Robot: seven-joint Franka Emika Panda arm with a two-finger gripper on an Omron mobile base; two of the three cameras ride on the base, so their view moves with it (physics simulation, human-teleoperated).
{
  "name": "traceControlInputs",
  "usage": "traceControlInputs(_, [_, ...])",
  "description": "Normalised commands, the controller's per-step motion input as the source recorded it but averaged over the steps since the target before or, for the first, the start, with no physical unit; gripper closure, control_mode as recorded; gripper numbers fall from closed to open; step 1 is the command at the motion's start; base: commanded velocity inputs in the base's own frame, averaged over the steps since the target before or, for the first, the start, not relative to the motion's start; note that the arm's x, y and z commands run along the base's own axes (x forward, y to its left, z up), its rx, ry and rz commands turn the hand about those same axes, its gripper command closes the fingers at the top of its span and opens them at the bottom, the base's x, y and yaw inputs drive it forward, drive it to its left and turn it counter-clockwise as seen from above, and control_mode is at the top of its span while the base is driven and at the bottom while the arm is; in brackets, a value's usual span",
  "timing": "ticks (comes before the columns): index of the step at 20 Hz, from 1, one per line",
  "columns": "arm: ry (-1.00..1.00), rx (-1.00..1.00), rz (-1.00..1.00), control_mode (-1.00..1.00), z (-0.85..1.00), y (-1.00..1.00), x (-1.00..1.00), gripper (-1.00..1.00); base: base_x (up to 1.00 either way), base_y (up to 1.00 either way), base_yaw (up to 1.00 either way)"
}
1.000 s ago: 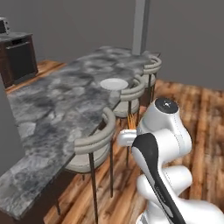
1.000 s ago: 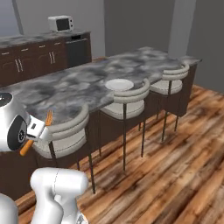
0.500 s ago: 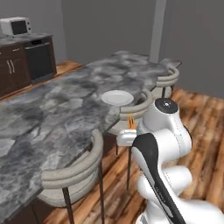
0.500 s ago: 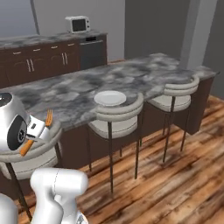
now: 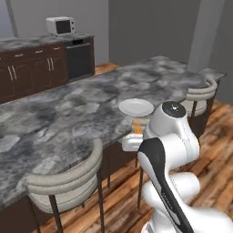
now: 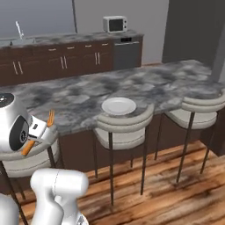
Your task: Take the fork and place it on the left side of the plate. Then take the spoon and place it on the right side of the plate. Make sure they're directly next to the plate.
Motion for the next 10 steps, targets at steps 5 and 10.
traceControlInputs(5, [0.0, 0.0, 0.0, 1.0, 0.0, 0.0, 0.0, 1.0, 0.13, -0.59, 0.46])
traceControlInputs(10, [0.0, 0.0, 0.0, 1.0, 0.0, 0.0, 0.0, 1.0, 0.22, -0.73, 0.42])
